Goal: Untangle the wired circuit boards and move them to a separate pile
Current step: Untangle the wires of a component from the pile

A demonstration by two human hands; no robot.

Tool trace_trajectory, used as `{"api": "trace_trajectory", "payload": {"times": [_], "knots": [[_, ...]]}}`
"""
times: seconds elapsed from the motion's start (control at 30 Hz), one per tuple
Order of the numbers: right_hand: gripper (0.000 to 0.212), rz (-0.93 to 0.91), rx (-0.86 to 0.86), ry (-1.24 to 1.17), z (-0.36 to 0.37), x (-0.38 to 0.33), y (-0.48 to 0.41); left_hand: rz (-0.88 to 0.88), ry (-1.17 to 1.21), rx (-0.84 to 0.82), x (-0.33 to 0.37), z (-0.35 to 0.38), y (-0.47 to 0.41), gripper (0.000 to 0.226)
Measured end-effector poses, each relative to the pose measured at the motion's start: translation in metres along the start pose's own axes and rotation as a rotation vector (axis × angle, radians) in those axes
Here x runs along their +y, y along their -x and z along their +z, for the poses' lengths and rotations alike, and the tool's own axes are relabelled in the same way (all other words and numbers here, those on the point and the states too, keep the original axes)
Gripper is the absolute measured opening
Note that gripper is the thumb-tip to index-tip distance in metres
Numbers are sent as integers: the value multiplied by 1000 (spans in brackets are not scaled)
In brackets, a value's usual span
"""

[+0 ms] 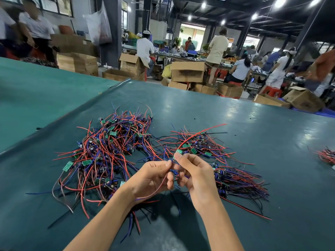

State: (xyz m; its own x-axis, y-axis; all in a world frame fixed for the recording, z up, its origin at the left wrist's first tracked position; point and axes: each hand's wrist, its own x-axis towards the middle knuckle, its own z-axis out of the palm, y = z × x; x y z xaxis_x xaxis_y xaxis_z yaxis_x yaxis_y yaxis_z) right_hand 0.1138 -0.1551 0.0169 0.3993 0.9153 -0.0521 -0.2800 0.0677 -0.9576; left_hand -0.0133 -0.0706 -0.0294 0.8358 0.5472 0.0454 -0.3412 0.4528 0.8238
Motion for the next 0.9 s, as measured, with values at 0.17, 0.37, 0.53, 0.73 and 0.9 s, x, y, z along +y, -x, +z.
{"api": "trace_trajectory", "payload": {"times": [0.17, 0.37, 0.53, 0.73, 0.9], "knots": [[17, -9, -2, -46, -1, 2, 1, 18, 11, 13, 0, 2, 1, 41], [16, -71, 29, 57, 1, 2, 0, 24, -76, 71, 0, 2, -1, 20], [7, -105, 97, -77, -8, -9, -6, 29, -93, 102, -1, 1, -3, 27], [2, -109, 316, -310, -57, -43, -22, 38, -75, 220, 1, -2, -4, 27], [6, 24, 457, -272, -93, -41, -26, 60, -35, 272, 2, -3, -5, 21]]}}
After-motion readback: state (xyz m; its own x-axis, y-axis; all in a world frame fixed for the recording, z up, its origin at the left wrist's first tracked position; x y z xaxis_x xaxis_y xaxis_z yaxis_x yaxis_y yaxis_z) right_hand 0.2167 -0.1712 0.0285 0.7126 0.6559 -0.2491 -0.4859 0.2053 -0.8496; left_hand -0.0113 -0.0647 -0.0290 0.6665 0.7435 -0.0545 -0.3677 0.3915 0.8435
